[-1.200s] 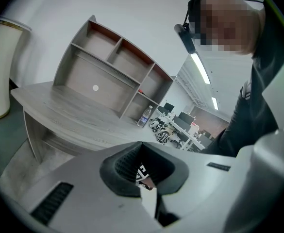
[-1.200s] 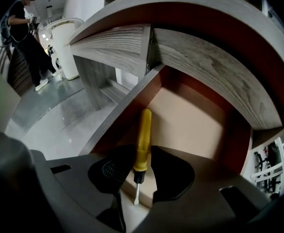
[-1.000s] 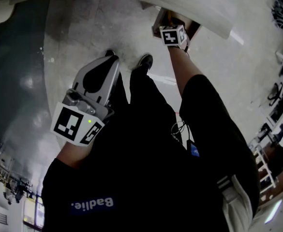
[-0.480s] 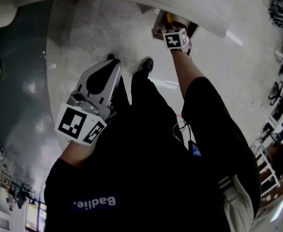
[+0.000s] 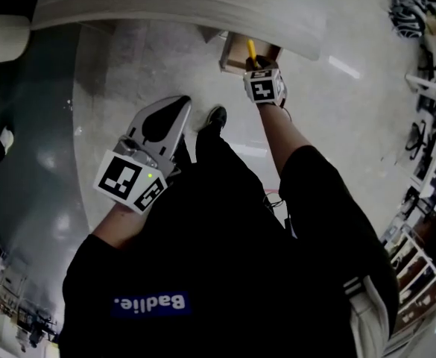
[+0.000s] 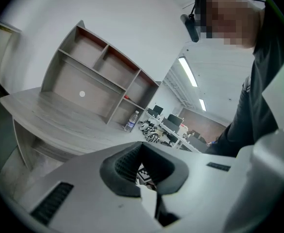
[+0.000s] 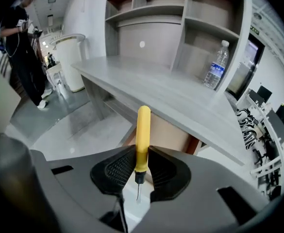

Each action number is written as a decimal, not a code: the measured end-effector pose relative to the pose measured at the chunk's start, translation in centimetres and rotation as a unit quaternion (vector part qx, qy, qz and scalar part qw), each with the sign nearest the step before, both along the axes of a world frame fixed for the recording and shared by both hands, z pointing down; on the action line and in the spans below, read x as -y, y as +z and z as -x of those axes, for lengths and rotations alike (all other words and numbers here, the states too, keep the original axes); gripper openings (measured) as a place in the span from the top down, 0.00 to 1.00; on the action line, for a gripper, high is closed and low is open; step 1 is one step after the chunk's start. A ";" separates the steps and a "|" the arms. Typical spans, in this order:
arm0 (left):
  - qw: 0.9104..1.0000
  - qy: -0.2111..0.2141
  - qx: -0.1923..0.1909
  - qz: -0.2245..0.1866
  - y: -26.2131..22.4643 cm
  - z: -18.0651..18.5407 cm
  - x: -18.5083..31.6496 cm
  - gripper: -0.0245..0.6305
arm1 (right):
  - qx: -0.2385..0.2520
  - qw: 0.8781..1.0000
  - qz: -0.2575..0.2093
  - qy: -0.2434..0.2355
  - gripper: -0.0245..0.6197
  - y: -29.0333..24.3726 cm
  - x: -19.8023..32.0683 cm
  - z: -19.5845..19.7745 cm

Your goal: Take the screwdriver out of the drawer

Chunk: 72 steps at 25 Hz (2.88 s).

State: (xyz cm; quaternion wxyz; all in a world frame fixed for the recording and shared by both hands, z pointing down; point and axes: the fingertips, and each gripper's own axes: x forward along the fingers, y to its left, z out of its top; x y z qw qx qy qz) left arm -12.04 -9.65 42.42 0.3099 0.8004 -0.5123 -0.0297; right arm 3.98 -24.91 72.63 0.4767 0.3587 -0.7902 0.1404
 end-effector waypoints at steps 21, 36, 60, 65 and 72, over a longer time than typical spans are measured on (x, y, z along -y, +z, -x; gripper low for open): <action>0.990 0.119 0.003 -0.075 -7.8 -5.7 0.9 0.97 | 0.283 0.955 -0.034 0.075 0.81 -24.8 -6.1 1.3; 0.981 0.163 0.013 -0.104 -10.5 -9.7 0.8 0.97 | 0.402 0.912 -0.074 0.037 0.81 -37.7 -10.3 0.0; 0.979 0.170 0.019 -0.109 -11.4 -9.7 0.7 0.97 | 0.448 0.890 -0.083 -0.008 0.81 -40.8 -13.0 2.0; 0.977 0.177 0.020 -0.116 -11.4 -9.8 0.4 0.97 | 0.445 0.892 -0.080 -0.010 0.81 -40.9 -13.4 1.8; 0.979 0.171 0.018 -0.110 -11.5 -9.8 0.0 0.97 | 0.444 0.893 -0.079 -0.008 0.81 -40.8 -13.9 1.4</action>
